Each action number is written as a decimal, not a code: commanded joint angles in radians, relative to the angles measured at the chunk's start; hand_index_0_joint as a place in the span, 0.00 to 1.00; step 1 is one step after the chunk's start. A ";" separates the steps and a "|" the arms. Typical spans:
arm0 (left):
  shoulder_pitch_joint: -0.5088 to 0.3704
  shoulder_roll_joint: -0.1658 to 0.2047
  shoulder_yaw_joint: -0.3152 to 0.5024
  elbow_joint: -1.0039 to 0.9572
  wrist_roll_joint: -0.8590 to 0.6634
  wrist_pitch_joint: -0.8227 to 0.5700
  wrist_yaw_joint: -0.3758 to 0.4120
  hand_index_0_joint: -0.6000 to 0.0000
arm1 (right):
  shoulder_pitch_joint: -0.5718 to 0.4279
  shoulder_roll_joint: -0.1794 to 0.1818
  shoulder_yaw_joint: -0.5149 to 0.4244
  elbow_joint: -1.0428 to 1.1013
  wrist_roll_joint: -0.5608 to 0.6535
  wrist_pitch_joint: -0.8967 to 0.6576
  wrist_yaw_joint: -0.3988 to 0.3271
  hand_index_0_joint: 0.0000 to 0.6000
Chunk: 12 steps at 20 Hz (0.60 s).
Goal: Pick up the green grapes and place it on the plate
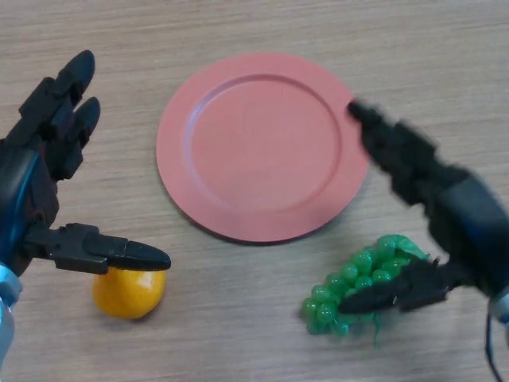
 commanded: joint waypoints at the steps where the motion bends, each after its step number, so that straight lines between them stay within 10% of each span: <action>1: -0.020 0.035 0.055 -0.075 -0.031 -0.128 0.035 1.00 | -0.002 -0.039 -0.023 0.068 -0.119 -0.360 0.034 0.00; 12: -0.016 0.035 0.073 -0.108 -0.063 -0.091 0.056 1.00 | -0.038 -0.071 -0.044 0.418 -0.341 -0.695 0.017 0.08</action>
